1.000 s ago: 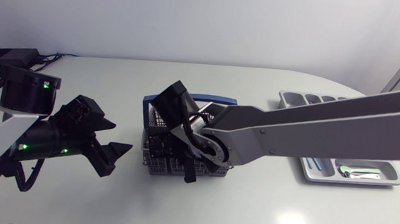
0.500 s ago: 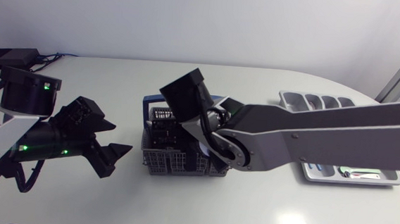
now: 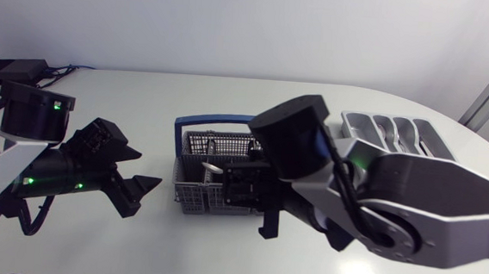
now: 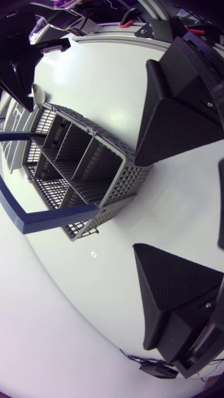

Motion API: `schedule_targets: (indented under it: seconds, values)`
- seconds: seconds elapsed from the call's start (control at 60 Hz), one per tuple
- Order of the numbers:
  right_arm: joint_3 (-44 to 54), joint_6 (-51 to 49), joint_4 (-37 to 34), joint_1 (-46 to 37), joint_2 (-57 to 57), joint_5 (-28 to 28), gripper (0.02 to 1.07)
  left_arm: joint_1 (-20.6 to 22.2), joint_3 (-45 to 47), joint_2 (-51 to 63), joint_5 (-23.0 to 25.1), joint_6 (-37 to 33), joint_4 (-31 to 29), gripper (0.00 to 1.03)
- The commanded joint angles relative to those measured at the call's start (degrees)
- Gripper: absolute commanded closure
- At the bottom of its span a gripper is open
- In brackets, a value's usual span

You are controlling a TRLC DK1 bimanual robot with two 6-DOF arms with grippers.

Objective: Unload the cutlery basket into the drawer organizer.

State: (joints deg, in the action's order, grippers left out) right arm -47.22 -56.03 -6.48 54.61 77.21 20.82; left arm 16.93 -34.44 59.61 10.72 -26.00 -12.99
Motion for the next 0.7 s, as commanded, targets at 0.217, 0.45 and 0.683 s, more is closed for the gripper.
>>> schedule_targets:
  seconds: [0.217, 0.45, 0.683]
  values:
    - [12.2, 1.9, -6.9, -5.0, -17.0, -5.3, 1.02, -0.1, -2.0, 1.0, 0.7, 0.6, -1.2, 0.16]
    - [21.4, -10.0, -11.5, -30.0, -30.8, -21.2, 1.01, -0.2, -3.4, 1.9, 0.4, 1.6, -2.5, 0.16]
    - [23.7, -27.4, -14.3, -58.8, -29.4, -39.4, 1.02, 1.9, -4.9, 3.6, -1.3, 2.5, -3.2, 0.16]
